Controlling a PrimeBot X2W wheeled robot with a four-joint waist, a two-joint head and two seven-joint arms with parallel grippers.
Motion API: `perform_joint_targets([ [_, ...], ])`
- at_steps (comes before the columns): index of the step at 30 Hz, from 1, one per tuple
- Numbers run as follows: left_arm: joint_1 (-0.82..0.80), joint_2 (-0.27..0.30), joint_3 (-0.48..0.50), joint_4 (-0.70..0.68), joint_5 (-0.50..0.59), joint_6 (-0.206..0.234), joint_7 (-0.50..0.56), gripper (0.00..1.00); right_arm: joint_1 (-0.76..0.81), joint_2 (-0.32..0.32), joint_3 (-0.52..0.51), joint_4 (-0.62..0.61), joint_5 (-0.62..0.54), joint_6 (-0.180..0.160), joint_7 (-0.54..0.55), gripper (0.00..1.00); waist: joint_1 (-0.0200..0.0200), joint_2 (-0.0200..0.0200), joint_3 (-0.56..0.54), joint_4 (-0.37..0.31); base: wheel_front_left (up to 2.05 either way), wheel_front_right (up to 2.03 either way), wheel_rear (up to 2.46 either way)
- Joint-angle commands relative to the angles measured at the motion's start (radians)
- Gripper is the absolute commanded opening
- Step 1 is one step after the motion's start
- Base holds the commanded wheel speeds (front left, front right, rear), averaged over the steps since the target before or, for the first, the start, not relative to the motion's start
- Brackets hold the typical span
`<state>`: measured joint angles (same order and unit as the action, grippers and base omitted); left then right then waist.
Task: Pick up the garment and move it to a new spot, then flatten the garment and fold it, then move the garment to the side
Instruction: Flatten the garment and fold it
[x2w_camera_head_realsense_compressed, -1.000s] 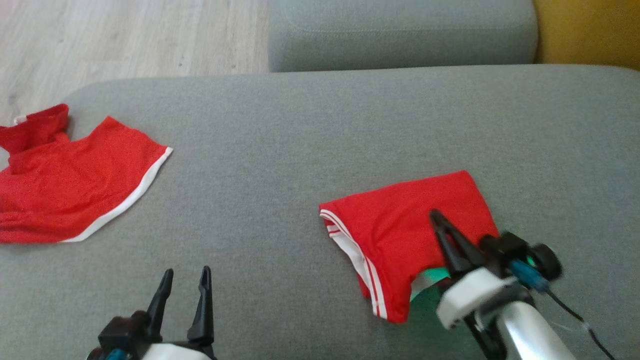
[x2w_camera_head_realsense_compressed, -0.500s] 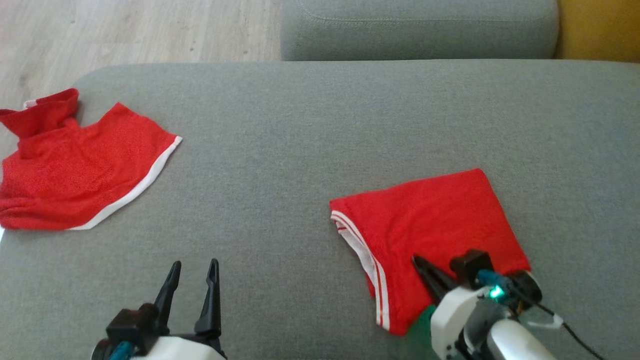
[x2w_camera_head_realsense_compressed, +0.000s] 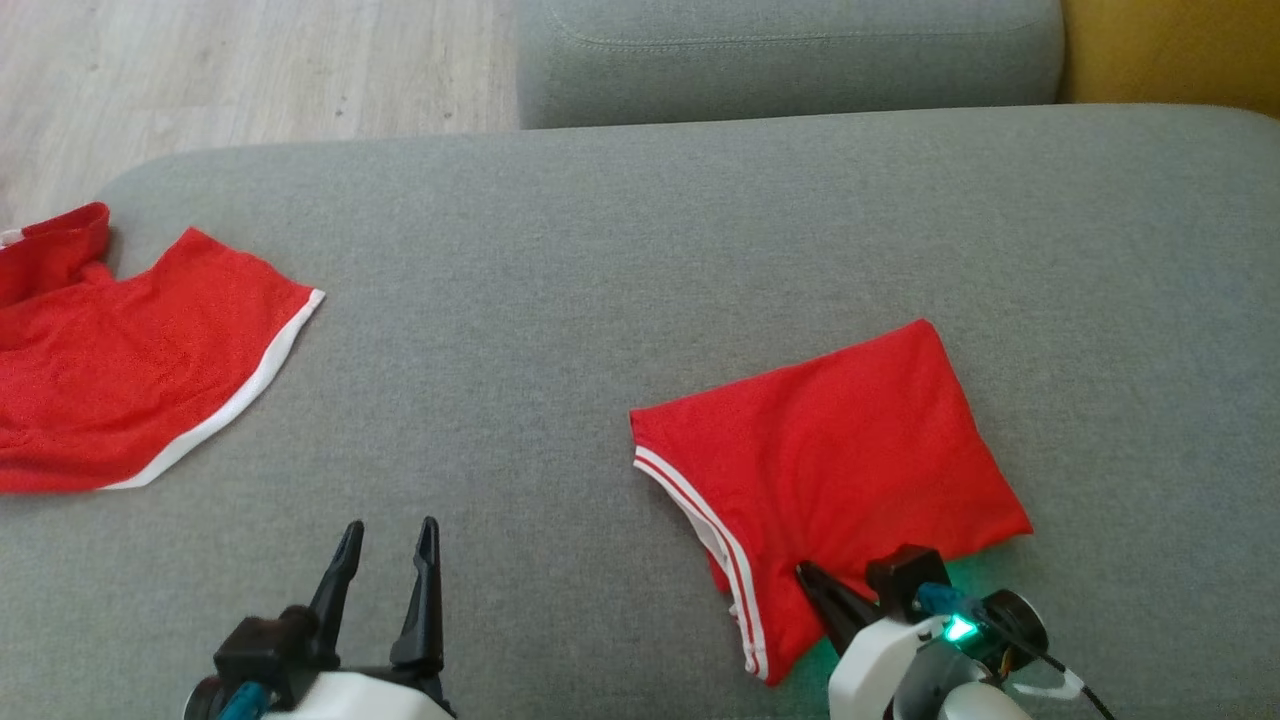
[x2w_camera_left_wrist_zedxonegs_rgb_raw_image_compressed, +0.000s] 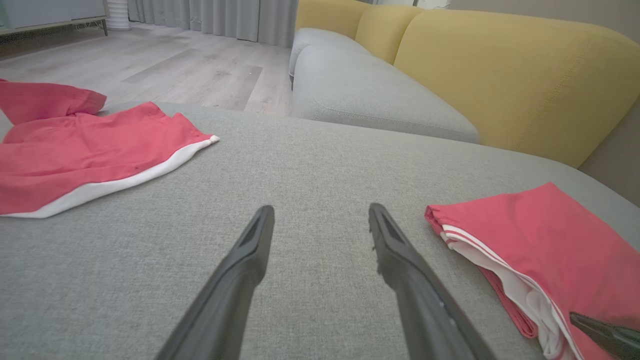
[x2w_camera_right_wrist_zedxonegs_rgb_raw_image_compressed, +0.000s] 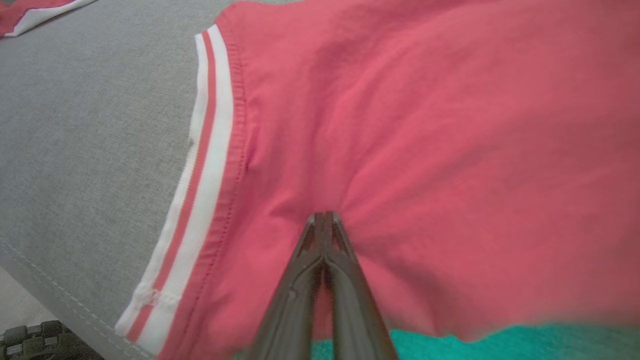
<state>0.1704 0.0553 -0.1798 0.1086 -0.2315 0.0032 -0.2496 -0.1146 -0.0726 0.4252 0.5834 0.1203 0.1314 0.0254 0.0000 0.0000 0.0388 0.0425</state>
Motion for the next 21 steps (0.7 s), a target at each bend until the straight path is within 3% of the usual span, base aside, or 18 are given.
perform_joint_targets([
  [1,-0.051,-0.005,0.032,-0.026,0.001,0.001,-0.012,1.0,-0.026,0.013,0.02,-0.006,-0.008,-0.001,-0.006,0.0,0.0,0.0,-0.001,-0.002,0.0,0.0,0.0],
  [10,-0.054,-0.005,0.022,-0.018,-0.002,0.0,-0.012,1.0,-0.085,0.022,0.012,0.028,0.03,-0.001,-0.067,0.0,0.0,0.0,-0.009,0.003,0.0,0.0,0.0],
  [20,-0.032,-0.005,0.047,-0.021,0.01,-0.006,-0.012,1.0,-0.07,0.022,-0.123,-0.084,0.043,-0.001,-0.182,0.0,0.0,0.0,-0.043,0.001,0.0,0.0,0.0],
  [21,-0.03,-0.005,0.05,-0.021,0.011,-0.007,-0.012,1.0,-0.061,0.022,-0.146,-0.108,0.04,-0.001,-0.191,0.09,0.0,0.0,-0.045,0.0,0.0,0.0,0.0],
])
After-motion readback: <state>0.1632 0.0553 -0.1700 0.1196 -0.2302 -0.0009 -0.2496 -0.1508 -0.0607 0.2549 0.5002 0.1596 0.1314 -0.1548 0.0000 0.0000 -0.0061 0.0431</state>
